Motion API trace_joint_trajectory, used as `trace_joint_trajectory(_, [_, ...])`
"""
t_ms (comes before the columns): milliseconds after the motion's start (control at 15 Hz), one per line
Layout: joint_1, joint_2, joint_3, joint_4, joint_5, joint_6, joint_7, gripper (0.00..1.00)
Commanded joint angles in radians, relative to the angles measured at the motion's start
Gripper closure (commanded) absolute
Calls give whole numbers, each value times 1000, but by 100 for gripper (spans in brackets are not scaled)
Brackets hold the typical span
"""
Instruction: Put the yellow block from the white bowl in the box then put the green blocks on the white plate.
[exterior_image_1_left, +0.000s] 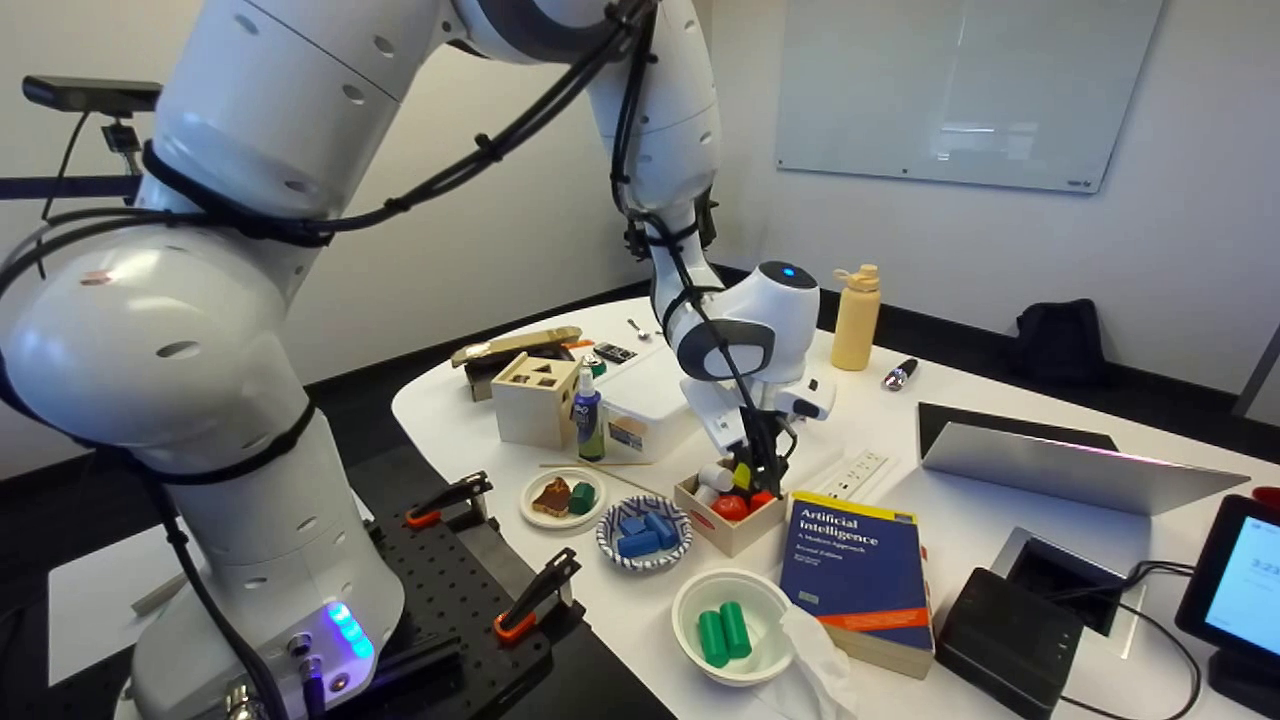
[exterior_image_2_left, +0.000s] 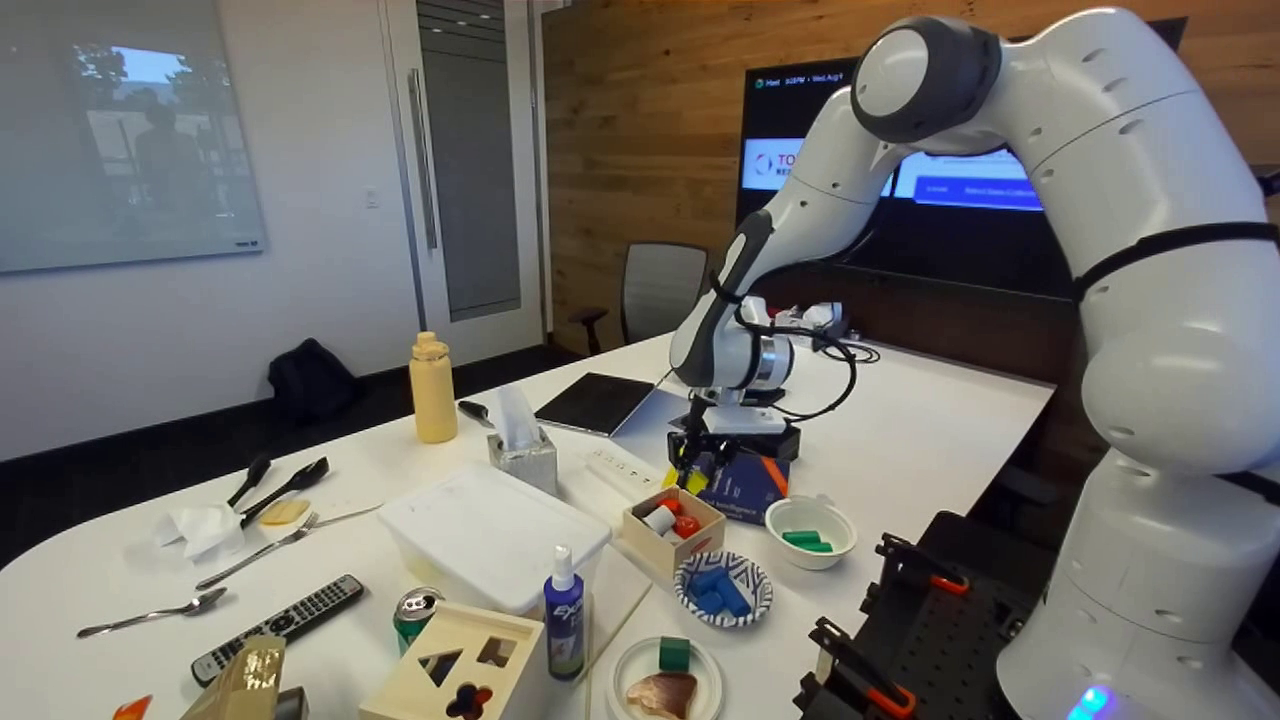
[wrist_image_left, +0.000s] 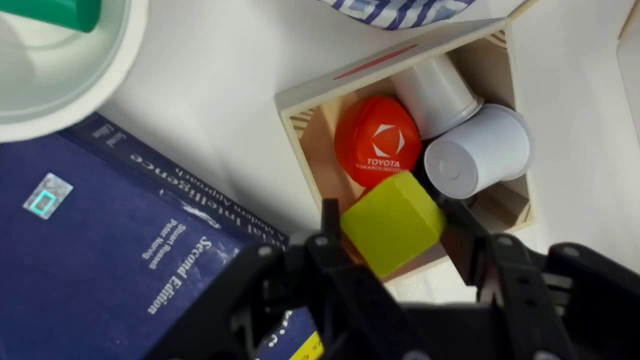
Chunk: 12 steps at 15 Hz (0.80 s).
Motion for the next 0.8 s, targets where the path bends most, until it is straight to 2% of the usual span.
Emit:
trace_joint_trajectory(0, [-22,65,23,63,-6,-20,-2,22])
trace_joint_trajectory(67, [-29,62,26,61,-3,-12,-3,19])
trace_joint_trajectory(267, [-96,14,51,36,13,-39,-32,1])
trace_joint_trajectory(533, [-220,-111,70,-48,46,-114,-85,0])
trace_joint_trajectory(733, [-238,-170,-11,-92,43,-232,-83,0])
